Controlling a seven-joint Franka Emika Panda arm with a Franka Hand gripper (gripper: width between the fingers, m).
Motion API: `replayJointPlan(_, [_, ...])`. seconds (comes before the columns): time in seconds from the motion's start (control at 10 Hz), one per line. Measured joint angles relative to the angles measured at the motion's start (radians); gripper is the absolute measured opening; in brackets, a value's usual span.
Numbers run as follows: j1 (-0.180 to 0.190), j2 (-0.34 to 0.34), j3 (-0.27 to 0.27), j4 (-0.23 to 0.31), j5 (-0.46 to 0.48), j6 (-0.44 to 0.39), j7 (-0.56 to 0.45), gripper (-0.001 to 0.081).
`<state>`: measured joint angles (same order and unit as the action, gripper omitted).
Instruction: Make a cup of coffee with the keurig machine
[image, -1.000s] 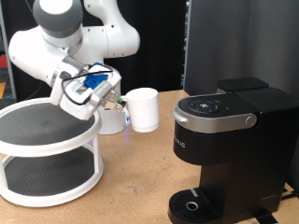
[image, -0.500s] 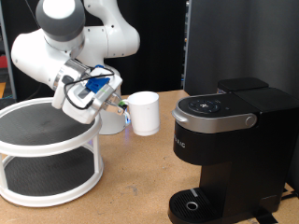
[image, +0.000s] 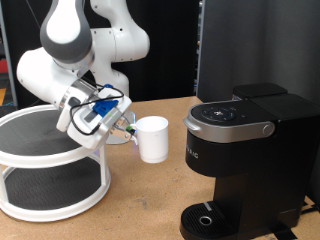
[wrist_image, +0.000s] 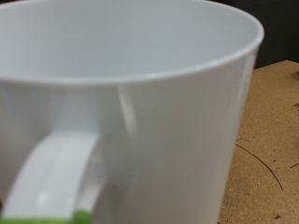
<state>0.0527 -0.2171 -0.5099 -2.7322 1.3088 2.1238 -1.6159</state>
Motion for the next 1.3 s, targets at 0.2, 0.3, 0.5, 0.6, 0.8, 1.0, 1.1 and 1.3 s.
replayJointPlan(0.2, [0.004, 0.042, 0.001, 0.003, 0.027, 0.000, -0.036, 0.0075])
replayJointPlan(0.3, [0.005, 0.057, 0.003, 0.006, 0.033, 0.000, -0.044, 0.0075])
replayJointPlan(0.5, [0.006, 0.083, 0.014, 0.014, 0.038, 0.007, -0.044, 0.0075])
replayJointPlan(0.6, [0.008, 0.096, 0.022, 0.019, 0.043, 0.014, -0.044, 0.0075])
replayJointPlan(0.8, [0.009, 0.124, 0.036, 0.032, 0.063, 0.020, -0.044, 0.0075])
replayJointPlan(1.0, [0.009, 0.153, 0.050, 0.044, 0.077, 0.037, -0.044, 0.0075])
replayJointPlan(1.1, [0.009, 0.169, 0.057, 0.051, 0.085, 0.041, -0.045, 0.0075])
replayJointPlan(1.3, [0.009, 0.199, 0.069, 0.066, 0.104, 0.044, -0.045, 0.0075])
